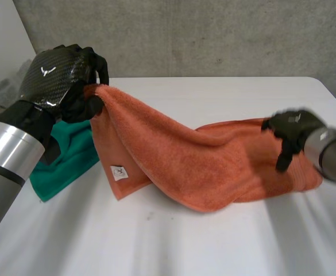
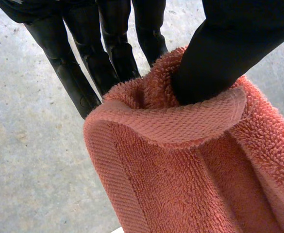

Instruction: Fold the laundry.

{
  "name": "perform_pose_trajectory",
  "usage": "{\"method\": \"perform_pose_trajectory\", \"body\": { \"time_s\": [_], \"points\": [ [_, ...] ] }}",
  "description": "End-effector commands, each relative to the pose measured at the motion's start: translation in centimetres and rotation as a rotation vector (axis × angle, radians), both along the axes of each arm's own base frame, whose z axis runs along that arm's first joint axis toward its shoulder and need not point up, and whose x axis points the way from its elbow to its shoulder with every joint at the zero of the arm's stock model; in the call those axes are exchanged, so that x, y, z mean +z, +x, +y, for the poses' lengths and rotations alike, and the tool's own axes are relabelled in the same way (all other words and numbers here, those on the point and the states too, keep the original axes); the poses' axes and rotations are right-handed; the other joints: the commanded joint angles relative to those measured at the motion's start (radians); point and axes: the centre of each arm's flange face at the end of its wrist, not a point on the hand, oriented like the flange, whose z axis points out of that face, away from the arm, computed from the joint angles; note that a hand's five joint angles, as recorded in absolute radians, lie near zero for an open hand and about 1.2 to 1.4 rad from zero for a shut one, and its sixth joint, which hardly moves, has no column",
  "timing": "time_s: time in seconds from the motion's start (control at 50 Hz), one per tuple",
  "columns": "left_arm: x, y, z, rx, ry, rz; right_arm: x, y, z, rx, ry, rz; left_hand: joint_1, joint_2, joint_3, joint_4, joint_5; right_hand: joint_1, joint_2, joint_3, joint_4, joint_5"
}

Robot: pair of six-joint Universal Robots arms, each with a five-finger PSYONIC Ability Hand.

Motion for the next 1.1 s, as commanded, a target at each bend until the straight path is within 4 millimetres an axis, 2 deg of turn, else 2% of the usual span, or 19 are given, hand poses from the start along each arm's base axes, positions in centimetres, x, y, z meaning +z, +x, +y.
{"method": "perform_pose_trajectory", "body": {
  "time_s": [0.02, 0.14, 0.26, 0.3, 0.32, 0.34, 0.44, 0.6, 0.64, 0.72, 0.74, 0.78, 0.84, 0.9, 0.98, 1.0, 1.02, 1.08, 1.1],
  "points": [
    [1.1, -0.4, -0.3, -0.008, -0.029, 0.014, -4.8, 0.2, 3.3, 0.061, 0.089, -0.103, 0.27, 0.197, 0.207, 0.194, 0.239, 0.152, 0.153, 0.157, 0.157, 0.15],
    [1.9, -0.9, -0.1, -0.026, -0.053, 0.024, -6.6, 0.7, 3.3, 0.068, 0.028, -0.136, 0.27, 0.197, 0.207, 0.194, 0.239, 0.155, 0.156, 0.16, 0.16, 0.153],
    [2.7, -1.1, -0.3, -0.031, -0.076, 0.033, -10.1, 2.2, 3.0, 0.091, 0.056, -0.091, 0.27, 0.197, 0.207, 0.194, 0.239, 0.257, 0.259, 0.262, 0.262, 0.255],
    [2.9, -1.2, -0.3, -0.031, -0.08, 0.037, -9.8, 2.4, 2.6, 0.084, 0.032, -0.085, 0.27, 0.197, 0.207, 0.194, 0.239, 0.453, 0.454, 0.458, 0.458, 0.451],
    [3.1, -1.2, -0.3, -0.029, -0.084, 0.043, -9.7, 2.3, 2.3, 0.07, 0.013, -0.077, 0.27, 0.197, 0.207, 0.194, 0.239, 0.78, 0.781, 0.784, 0.785, 0.778],
    [3.2, -1.2, -0.2, -0.029, -0.085, 0.049, -9.6, 2.3, 2.1, 0.065, 0.006, -0.073, 0.27, 0.197, 0.207, 0.194, 0.239, 0.899, 0.901, 0.904, 0.904, 0.897],
    [3.8, -0.8, -0.3, -0.002, -0.083, 0.086, -9.1, 2.2, 1.9, 0.052, -0.012, -0.058, 0.27, 0.197, 0.207, 0.194, 0.239, 0.979, 0.98, 0.983, 0.984, 0.977],
    [4.1, -0.4, 0.6, 0.007, -0.087, 0.08, 0.0, 1.2, 4.4, 0.111, -0.191, 0.007, 0.27, 0.197, 0.207, 0.194, 0.239, 0.979, 0.98, 0.983, 0.984, 0.977],
    [2.9, -0.2, 0.9, 0.008, -0.044, 0.054, 2.2, 0.1, 4.9, 0.129, -0.179, 0.11, 0.27, 0.197, 0.207, 0.194, 0.239, 0.979, 0.98, 0.983, 0.984, 0.977],
    [-0.6, 0.2, 1.2, 0.023, 0.068, -0.033, 3.7, -3.2, 4.4, 0.133, -0.052, 0.3, 0.27, 0.197, 0.207, 0.194, 0.239, 0.979, 0.98, 0.983, 0.984, 0.977],
    [-2.8, 0.0, 1.0, 0.028, 0.115, -0.101, 4.0, -3.7, 4.3, 0.141, -0.035, 0.329, 0.27, 0.197, 0.207, 0.194, 0.239, 0.979, 0.98, 0.983, 0.984, 0.977],
    [-3.7, 0.0, 0.7, 0.032, 0.135, -0.13, 4.3, -3.9, 3.9, 0.156, -0.04, 0.347, 0.27, 0.197, 0.207, 0.194, 0.239, 0.979, 0.98, 0.983, 0.984, 0.977],
    [-7.0, -0.5, -0.4, 0.035, 0.188, -0.249, 3.7, -3.6, 2.4, 0.179, -0.056, 0.336, 0.27, 0.197, 0.207, 0.194, 0.239, 0.979, 0.98, 0.983, 0.984, 0.977],
    [-8.0, -1.6, -2.1, 0.032, 0.145, -0.306, 1.8, -3.2, -0.8, 0.159, -0.083, 0.32, 0.27, 0.197, 0.207, 0.194, 0.239, 0.979, 0.98, 0.983, 0.984, 0.977],
    [-5.1, -4.2, -5.9, 0.037, -0.085, -0.24, 2.1, -3.0, -5.1, 0.068, -0.219, 0.295, 0.27, 0.197, 0.207, 0.194, 0.239, 0.979, 0.98, 0.983, 0.984, 0.977],
    [-4.0, -4.8, -6.4, 0.035, -0.144, -0.211, 4.0, -3.0, -6.7, 0.015, -0.324, 0.268, 0.27, 0.197, 0.207, 0.194, 0.239, 0.979, 0.98, 0.983, 0.984, 0.977],
    [-1.6, -5.4, -7.8, 0.053, -0.269, -0.146, 5.2, -2.9, -7.3, -0.008, -0.388, 0.249, 0.27, 0.197, 0.207, 0.194, 0.239, 0.979, 0.98, 0.983, 0.984, 0.977],
    [3.0, -5.9, -9.0, 0.078, -0.48, -0.033, 9.6, -1.9, -9.2, -0.061, -0.634, 0.137, 0.27, 0.197, 0.207, 0.194, 0.239, 0.979, 0.98, 0.983, 0.984, 0.977],
    [5.8, -5.9, -9.4, 0.098, -0.601, 0.042, 10.5, -1.8, -9.5, -0.069, -0.689, 0.104, 0.27, 0.197, 0.207, 0.194, 0.239, 0.979, 0.98, 0.983, 0.984, 0.977]
  ]
}}
